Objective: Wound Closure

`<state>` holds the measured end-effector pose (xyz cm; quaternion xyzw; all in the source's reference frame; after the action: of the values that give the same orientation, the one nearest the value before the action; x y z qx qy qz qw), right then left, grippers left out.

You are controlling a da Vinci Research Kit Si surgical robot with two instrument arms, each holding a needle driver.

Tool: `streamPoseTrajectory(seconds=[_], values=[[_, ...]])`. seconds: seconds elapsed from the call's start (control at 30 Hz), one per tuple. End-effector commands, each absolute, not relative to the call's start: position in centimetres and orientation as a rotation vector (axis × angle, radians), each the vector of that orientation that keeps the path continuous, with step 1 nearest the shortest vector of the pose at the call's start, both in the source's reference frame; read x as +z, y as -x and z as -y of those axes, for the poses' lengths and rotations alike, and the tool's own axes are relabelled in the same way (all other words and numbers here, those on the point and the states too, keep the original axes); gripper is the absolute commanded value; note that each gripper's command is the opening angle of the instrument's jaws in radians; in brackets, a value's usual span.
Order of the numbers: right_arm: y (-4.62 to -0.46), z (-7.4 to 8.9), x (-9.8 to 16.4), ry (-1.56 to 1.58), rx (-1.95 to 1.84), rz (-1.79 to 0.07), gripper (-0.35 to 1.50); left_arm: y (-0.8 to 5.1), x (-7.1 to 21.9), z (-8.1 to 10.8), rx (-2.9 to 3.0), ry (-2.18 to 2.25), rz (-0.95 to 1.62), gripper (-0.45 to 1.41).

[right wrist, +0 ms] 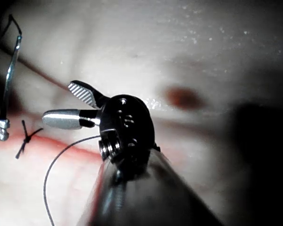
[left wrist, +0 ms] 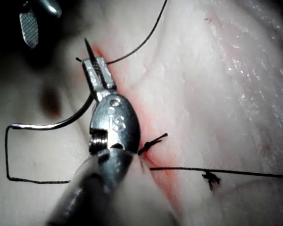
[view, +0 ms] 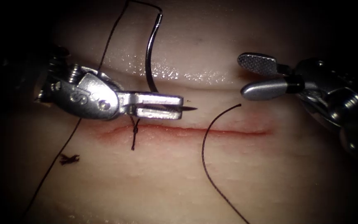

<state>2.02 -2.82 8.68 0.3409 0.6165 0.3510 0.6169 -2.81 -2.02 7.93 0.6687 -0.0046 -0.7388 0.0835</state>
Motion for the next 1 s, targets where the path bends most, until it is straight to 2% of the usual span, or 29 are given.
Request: streamPoseTrajectory(seconds=[0.03, 0.53, 1.0], values=[[-2.20, 2.79, 8.78, -0.800, 0.810, -1.430, 1.16, 2.88, 7.98, 2.06, -2.183, -1.998, 0.019, -0.45], [-2.98, 2.79, 8.90, -0.956, 0.792, -1.489, 1.16, 2.96, 7.76, 2.21, -1.978, -1.979, 0.151, -0.45], [-3.17, 2.88, 8.81, -1.048, 0.773, -1.534, 1.13, 2.99, 7.77, 2.20, -1.966, -1.980, 0.157, -0.45]])
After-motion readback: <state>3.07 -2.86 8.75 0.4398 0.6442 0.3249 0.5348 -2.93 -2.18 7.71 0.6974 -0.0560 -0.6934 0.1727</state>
